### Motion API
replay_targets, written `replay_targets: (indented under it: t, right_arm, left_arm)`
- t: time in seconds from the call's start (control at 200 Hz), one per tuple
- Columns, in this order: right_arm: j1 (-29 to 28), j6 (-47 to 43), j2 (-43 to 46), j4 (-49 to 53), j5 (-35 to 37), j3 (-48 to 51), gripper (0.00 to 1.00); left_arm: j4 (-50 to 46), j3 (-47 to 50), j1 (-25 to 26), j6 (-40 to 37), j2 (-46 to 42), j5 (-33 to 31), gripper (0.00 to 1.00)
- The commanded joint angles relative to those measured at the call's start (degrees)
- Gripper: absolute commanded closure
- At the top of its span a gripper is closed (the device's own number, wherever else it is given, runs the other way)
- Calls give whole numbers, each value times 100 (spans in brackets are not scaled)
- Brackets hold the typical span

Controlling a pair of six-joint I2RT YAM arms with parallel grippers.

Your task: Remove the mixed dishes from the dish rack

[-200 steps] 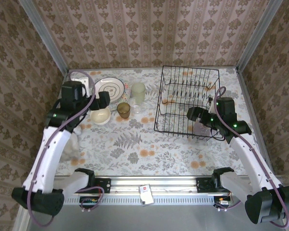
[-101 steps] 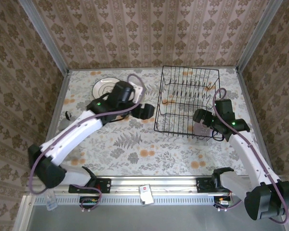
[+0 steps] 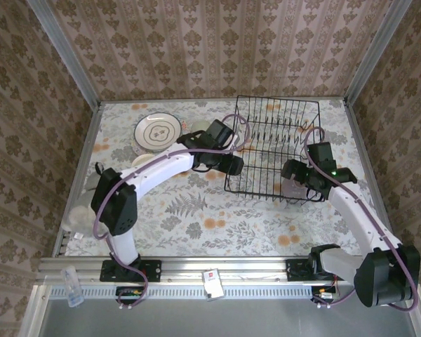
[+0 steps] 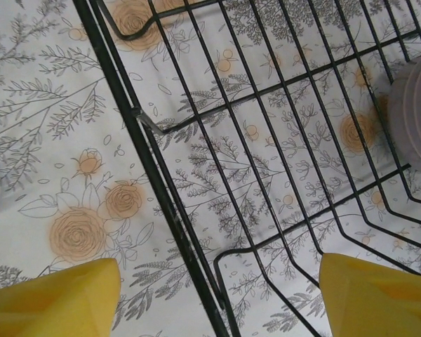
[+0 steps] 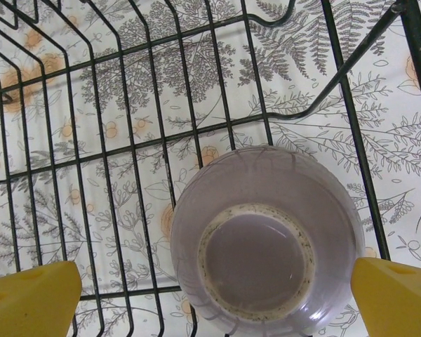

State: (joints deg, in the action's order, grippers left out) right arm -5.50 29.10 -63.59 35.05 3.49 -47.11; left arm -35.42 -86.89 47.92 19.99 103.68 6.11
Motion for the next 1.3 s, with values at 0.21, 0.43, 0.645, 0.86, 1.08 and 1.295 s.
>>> replay_targets:
  t: [0.21, 0.43, 0.645, 0.86, 1.08, 1.295]
  right_arm:
    - [22, 209, -321, -279, 331, 168, 0]
    - [22, 271, -531, -394, 197, 255, 0]
    - [14, 323, -732, -689, -57, 305, 0]
    - [-95, 437, -891, -858, -285, 301, 0]
    - [-327, 600, -1018, -989, -412, 202, 0]
    - [-450, 730, -1363, -1279, -571, 51, 0]
  left_arm:
    - [-57, -311, 88, 231, 344, -174, 34]
    - [24, -277, 93, 320, 477, -123, 43]
    - [163, -200, 93, 447, 548, 61, 60]
    - [277, -154, 127, 557, 600, 215, 78]
    - [322, -127, 187, 676, 679, 271, 96]
    - [371, -70, 209, 795, 662, 221, 100]
